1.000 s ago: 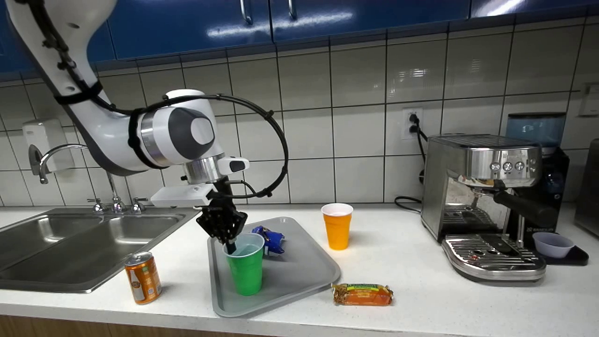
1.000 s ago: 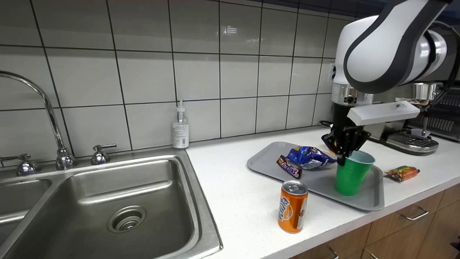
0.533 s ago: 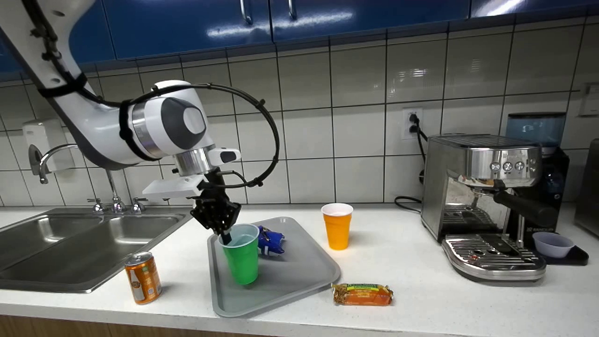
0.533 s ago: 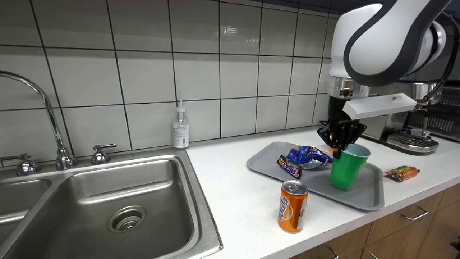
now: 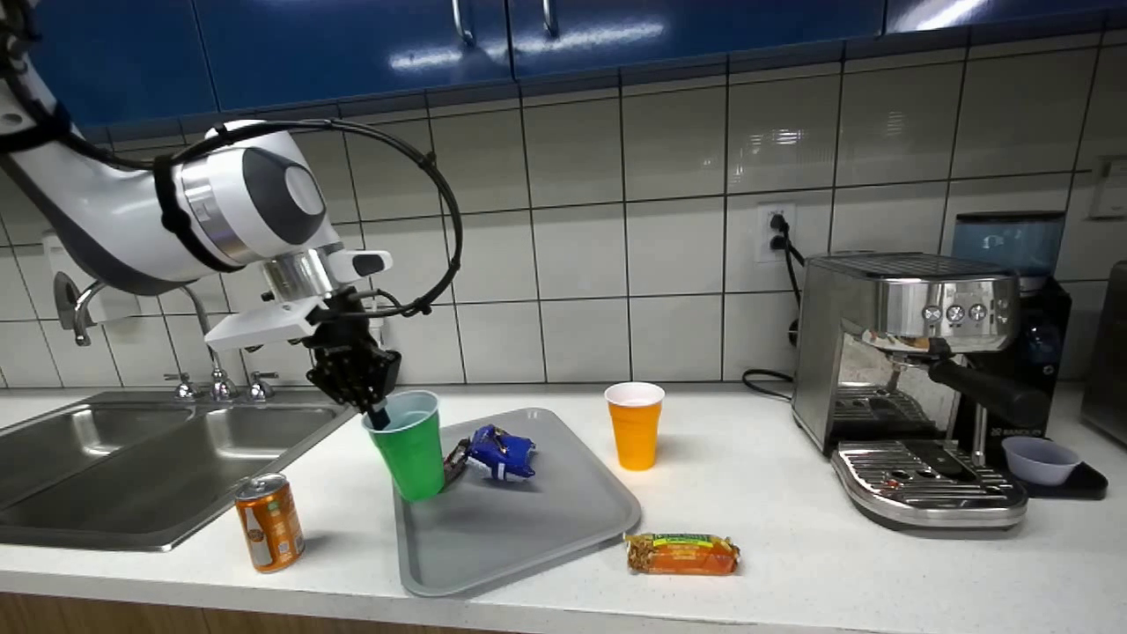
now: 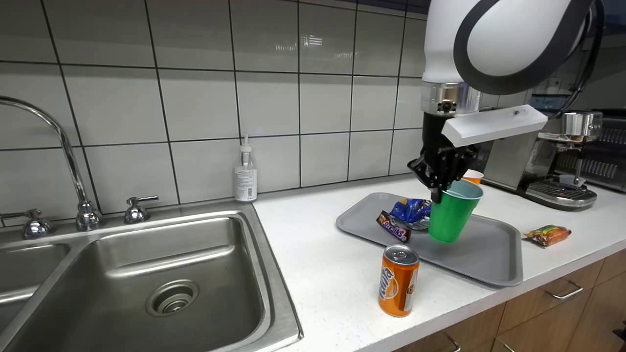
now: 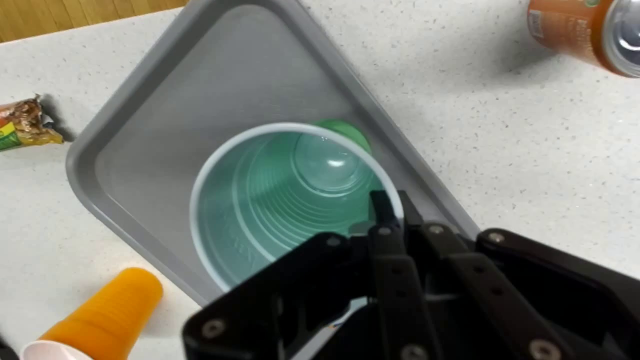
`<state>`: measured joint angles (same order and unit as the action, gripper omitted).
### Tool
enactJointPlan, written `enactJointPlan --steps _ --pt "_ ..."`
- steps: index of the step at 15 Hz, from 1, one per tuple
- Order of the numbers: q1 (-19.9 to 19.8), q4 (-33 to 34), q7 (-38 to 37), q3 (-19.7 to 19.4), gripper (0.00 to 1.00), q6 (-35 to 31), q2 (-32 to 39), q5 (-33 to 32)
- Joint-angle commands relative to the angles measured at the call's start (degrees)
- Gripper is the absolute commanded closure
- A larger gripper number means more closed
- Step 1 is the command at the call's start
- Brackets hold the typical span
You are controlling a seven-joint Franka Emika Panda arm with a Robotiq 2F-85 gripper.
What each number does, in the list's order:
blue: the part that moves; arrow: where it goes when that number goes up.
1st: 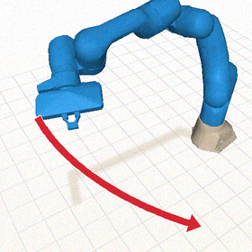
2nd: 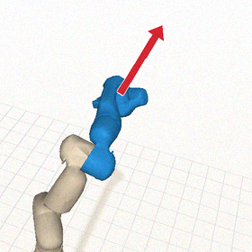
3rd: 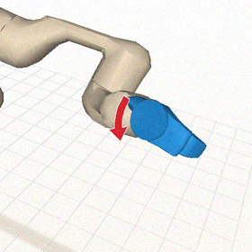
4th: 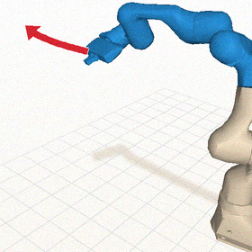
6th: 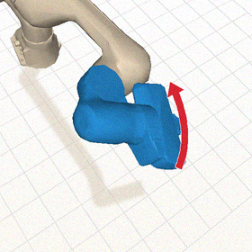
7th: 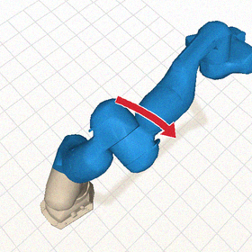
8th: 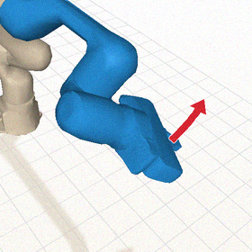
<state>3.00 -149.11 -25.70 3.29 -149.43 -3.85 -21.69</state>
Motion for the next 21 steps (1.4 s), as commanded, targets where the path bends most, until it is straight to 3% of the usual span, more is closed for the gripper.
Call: enactJointPlan --steps 1,10,21 --pt "1.3 1.3 -5.1 3.7 0.99 3.3 -1.1 -2.1" --pt "5.7 7.9 -10.8 8.8 0.99 4.8 5.1 -4.2" --pt "14.6 19.6 -13.4 6.4 0.99 5.8 17.9 -5.0"
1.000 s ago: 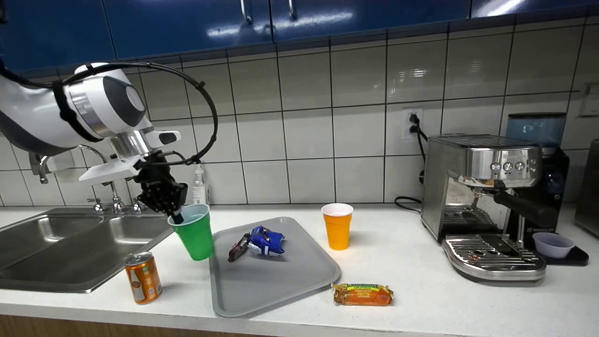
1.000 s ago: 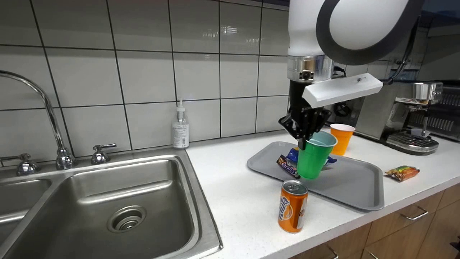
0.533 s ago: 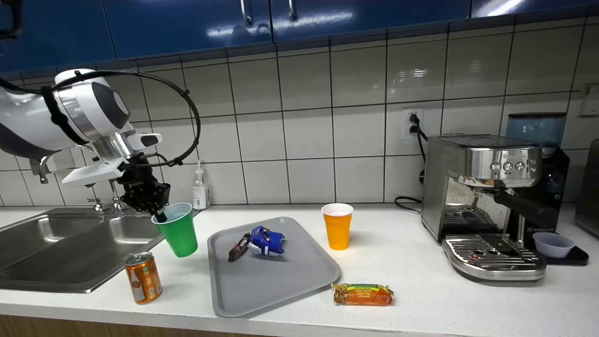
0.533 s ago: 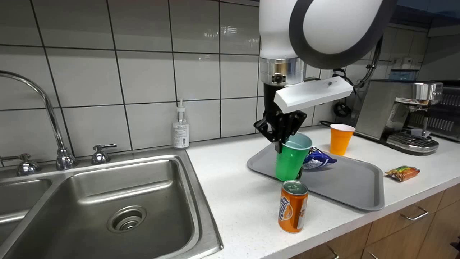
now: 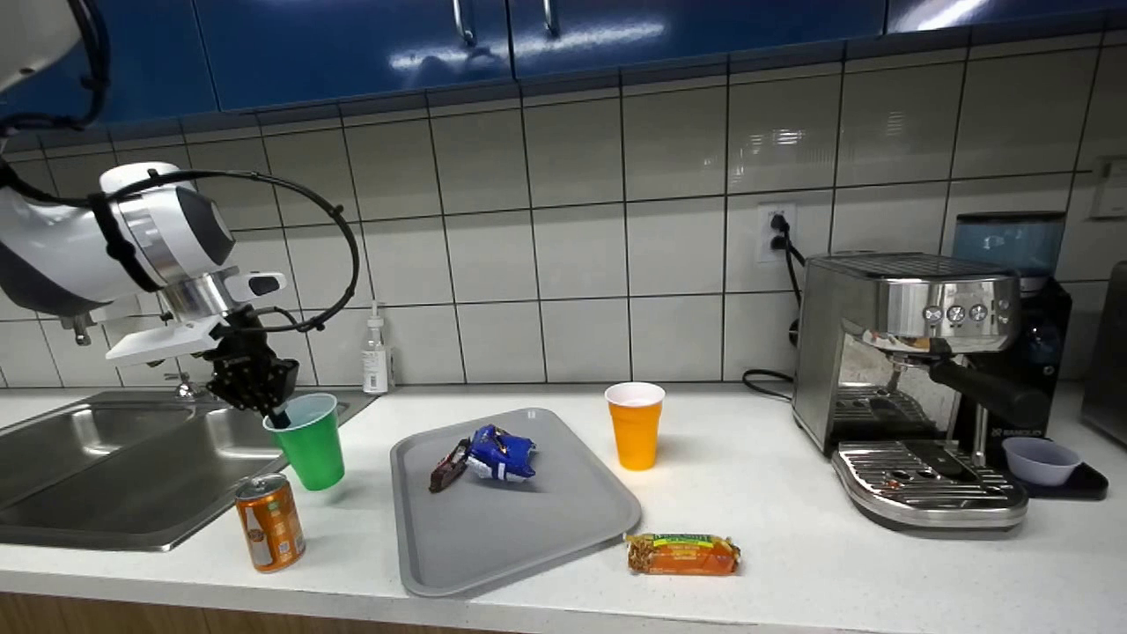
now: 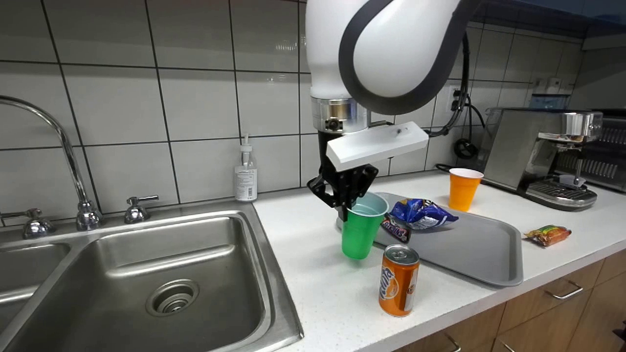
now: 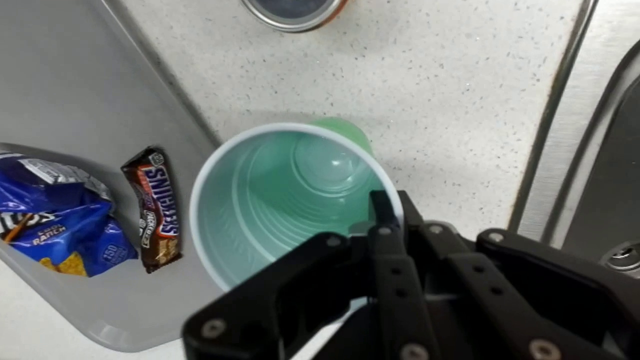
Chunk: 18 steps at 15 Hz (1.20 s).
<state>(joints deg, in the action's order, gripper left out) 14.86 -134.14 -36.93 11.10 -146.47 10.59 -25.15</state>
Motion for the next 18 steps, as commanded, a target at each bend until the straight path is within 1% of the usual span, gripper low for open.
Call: enactJointPlan --steps 1,6,7,8,9,10,11,12,13,17,18 --pt "3.5 5.5 -2.2 -1.8 0.99 3.0 4.4 -1.4" --pt "6.9 9.1 -2.4 -3.8 0.99 3.8 7.6 -1.0" --pt "7.4 9.6 -2.4 -4.1 0.78 3.9 8.0 -0.9" --pt "7.9 10.0 -2.5 -4.4 0.74 4.0 8.4 -0.9" --pt "8.3 10.3 -2.5 -4.7 0.63 4.1 8.7 -0.8" --pt "8.6 10.6 -2.6 -4.9 0.56 4.2 8.9 -0.7" --pt "8.9 10.7 -2.7 -5.1 0.48 4.2 9.0 -0.7" --pt "9.2 10.9 -2.9 -5.4 0.42 4.2 9.0 -0.7" --pt "9.4 10.9 -3.1 -5.6 0.33 4.2 8.9 -0.7" --pt "9.7 10.1 -4.0 -6.0 0.03 3.7 6.6 -0.7" --pt "9.7 9.9 -4.5 -6.1 0.00 3.6 6.0 -0.6"
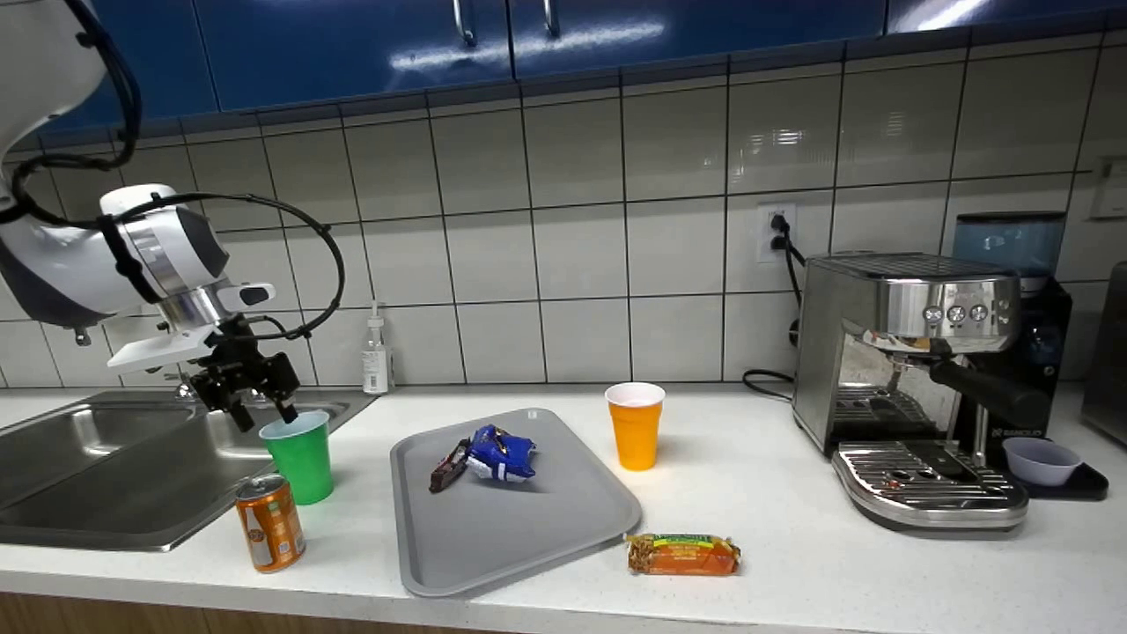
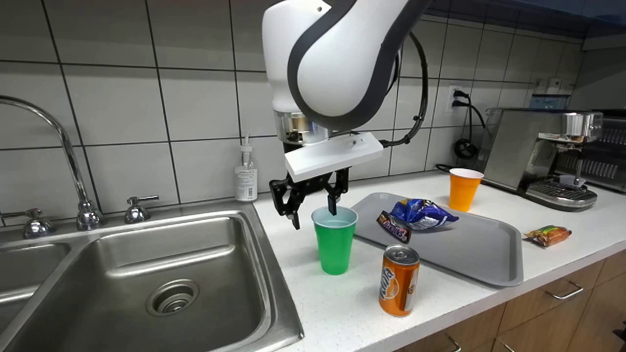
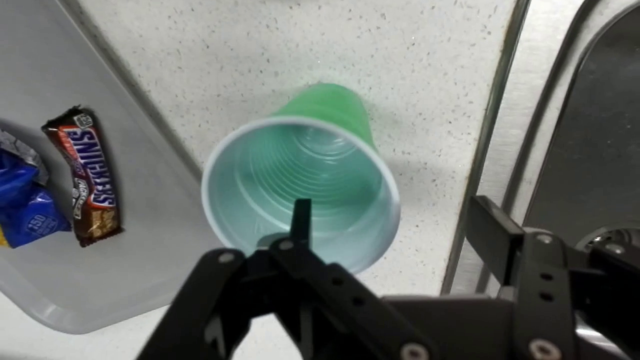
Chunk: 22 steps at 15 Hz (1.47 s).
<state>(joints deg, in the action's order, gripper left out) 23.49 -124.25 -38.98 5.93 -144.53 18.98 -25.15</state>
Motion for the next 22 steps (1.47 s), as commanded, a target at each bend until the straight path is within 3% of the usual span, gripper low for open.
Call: enactJointPlan --steps 1,14,22 --pt "0.8 -0.3 -2.7 -0.8 0.00 1.7 -3.0 -0.3" --pt "-3.5 -6.0 -10.4 -2.3 0.00 1.6 -12.1 -1.7" --pt "-10.7 -9.7 -5.6 -3.5 0.00 0.7 -14.8 0.4"
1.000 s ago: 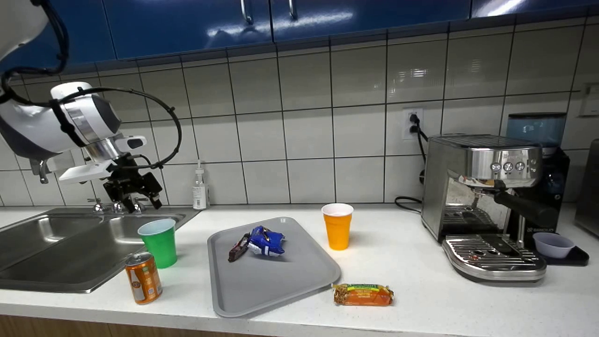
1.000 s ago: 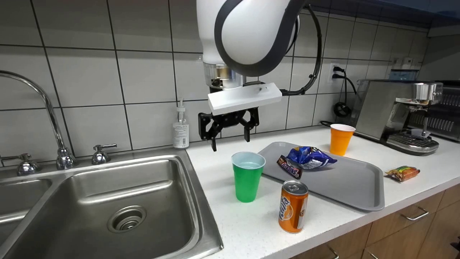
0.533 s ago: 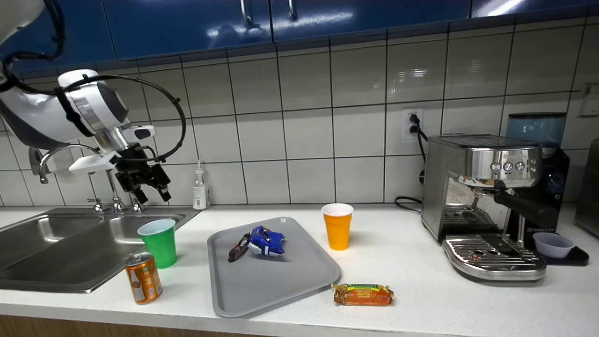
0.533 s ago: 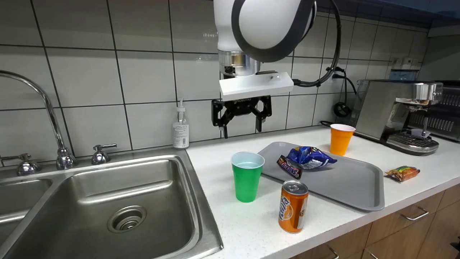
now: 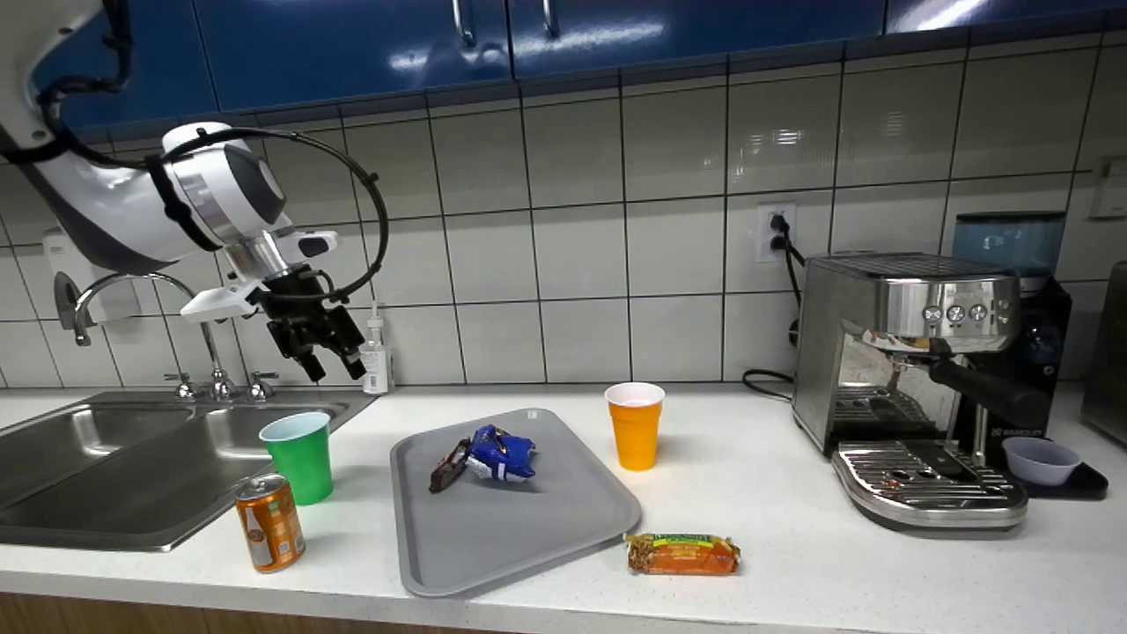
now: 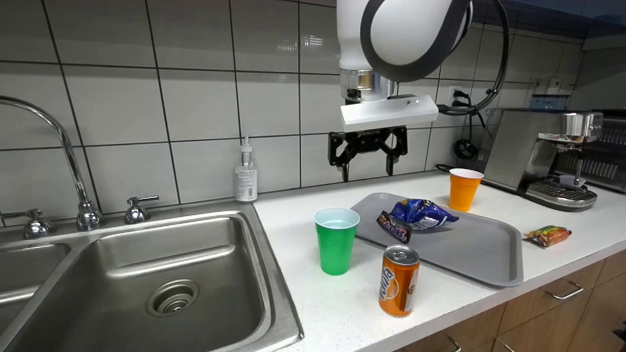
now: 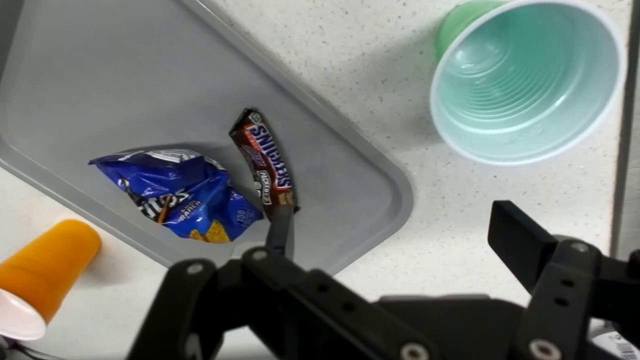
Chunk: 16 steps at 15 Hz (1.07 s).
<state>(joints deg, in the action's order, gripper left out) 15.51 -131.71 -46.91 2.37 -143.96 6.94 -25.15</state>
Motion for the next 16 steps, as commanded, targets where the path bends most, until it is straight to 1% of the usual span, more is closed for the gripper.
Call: enactJointPlan --steps 1,7,10,16 --pt "-3.5 -2.3 3.1 -0.1 0.00 0.0 -2.8 0.6" --pt "-8.8 -2.9 12.3 -1.9 0.00 -1.9 -2.5 3.6" --pt "-10.8 -2.6 18.0 -3.0 0.00 -2.8 -1.7 6.6" --pt "-13.7 -1.5 28.7 -4.4 0.00 -2.7 -0.1 13.4"
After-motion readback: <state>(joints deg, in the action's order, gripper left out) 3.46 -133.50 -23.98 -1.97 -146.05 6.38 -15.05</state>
